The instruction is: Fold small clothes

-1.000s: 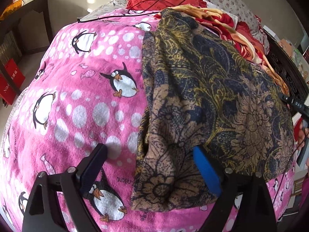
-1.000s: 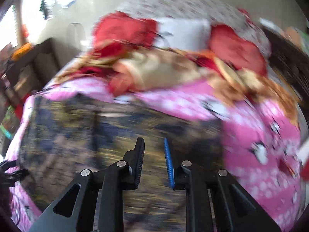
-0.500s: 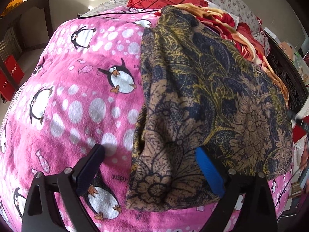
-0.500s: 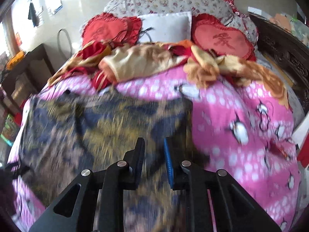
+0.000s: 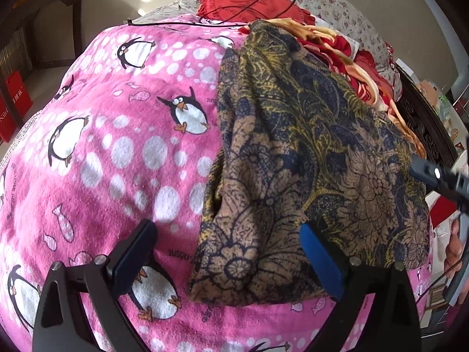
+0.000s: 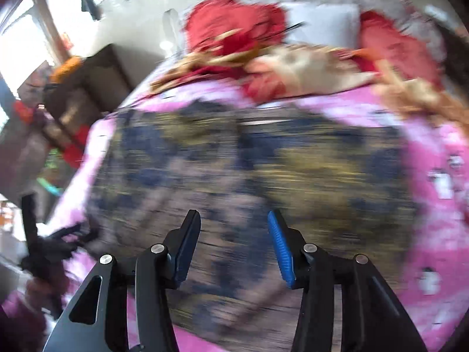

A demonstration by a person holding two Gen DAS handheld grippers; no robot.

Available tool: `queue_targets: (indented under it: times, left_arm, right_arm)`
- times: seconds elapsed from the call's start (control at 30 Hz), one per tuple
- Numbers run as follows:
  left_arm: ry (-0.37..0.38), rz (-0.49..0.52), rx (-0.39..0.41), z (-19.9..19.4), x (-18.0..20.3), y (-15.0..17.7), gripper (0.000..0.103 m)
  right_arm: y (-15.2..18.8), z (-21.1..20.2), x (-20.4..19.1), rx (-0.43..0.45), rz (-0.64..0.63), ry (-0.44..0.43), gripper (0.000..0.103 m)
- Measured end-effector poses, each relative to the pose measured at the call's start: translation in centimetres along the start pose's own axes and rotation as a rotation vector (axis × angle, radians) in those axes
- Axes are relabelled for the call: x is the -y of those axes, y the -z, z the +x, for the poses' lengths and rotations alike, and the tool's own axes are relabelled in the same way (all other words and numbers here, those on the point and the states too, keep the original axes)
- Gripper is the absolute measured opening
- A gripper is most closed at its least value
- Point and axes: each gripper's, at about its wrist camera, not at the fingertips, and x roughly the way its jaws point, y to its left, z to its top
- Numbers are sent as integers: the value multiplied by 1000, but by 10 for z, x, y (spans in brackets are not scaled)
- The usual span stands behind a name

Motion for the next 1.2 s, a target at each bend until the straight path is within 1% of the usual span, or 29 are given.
queue_targets:
  times: [0.07, 0.13, 0.2, 0.3, 0.43, 0.5, 0.53, 0.6, 0.67, 0.73, 0.83, 0.9, 0.97, 1.0, 1.03, 1.07, 1.1, 1.13, 1.17, 1.2]
  left_arm:
    - [2, -2, 4, 1, 1, 1, 100]
    - [8, -6, 9, 1, 0, 1, 100]
    - [19, -13, 16, 1, -2, 1, 101]
    - [30, -16, 20, -1, -4, 2, 101]
    - [55, -31, 25, -2, -9, 3, 102]
    - [72, -39, 30, -4, -12, 4, 102]
    - [78, -41, 32, -4, -14, 4, 102]
    - [95, -43, 35, -6, -18, 5, 102]
    - [112, -47, 38, -7, -21, 6, 102]
    - [126, -52, 41, -8, -25, 7, 102]
    - [142, -62, 46, -9, -31, 9, 102]
    - [143, -55, 47, -9, -32, 10, 103]
    - [135, -42, 47, -9, -32, 11, 103]
    - [132, -37, 46, -9, -31, 10, 103]
    - [130, -34, 45, -9, -31, 11, 103]
    - [130, -33, 43, -9, -30, 10, 103]
    - [131, -36, 42, -10, -30, 10, 103]
    - [131, -42, 43, -11, -30, 9, 103]
    - [129, -52, 48, -14, -29, 9, 103]
    - [127, -62, 54, -15, -29, 8, 103]
  right_arm:
    - [-10, 22, -22, -22, 10, -58, 44]
    - [-15, 40, -46, -39, -20, -69, 44]
    - [-23, 60, -72, -68, -78, -85, 44]
    - [-35, 83, -106, -101, -137, -85, 44]
    - [-50, 103, -141, -100, -176, -87, 44]
    - [-55, 111, -152, -99, -179, -79, 44]
    - [-58, 115, -156, -98, -177, -71, 45]
    - [-64, 126, -165, -108, -175, -44, 52]
    - [-69, 141, -172, -154, -170, -23, 56]
    - [-74, 152, -178, -183, -168, 2, 57]
    - [-73, 170, -191, -216, -215, 64, 65]
    - [-69, 181, -200, -237, -266, 114, 72]
    - [-64, 186, -209, -243, -331, 164, 75]
    - [-62, 186, -210, -240, -341, 174, 75]
    - [-60, 185, -210, -233, -353, 182, 74]
    - [-58, 183, -209, -225, -370, 197, 65]
    - [-57, 180, -208, -215, -394, 228, 44]
    - [-55, 175, -205, -204, -408, 240, 34]
    - [-57, 169, -199, -201, -399, 202, 22]
    - [-61, 160, -190, -204, -362, 141, 9]
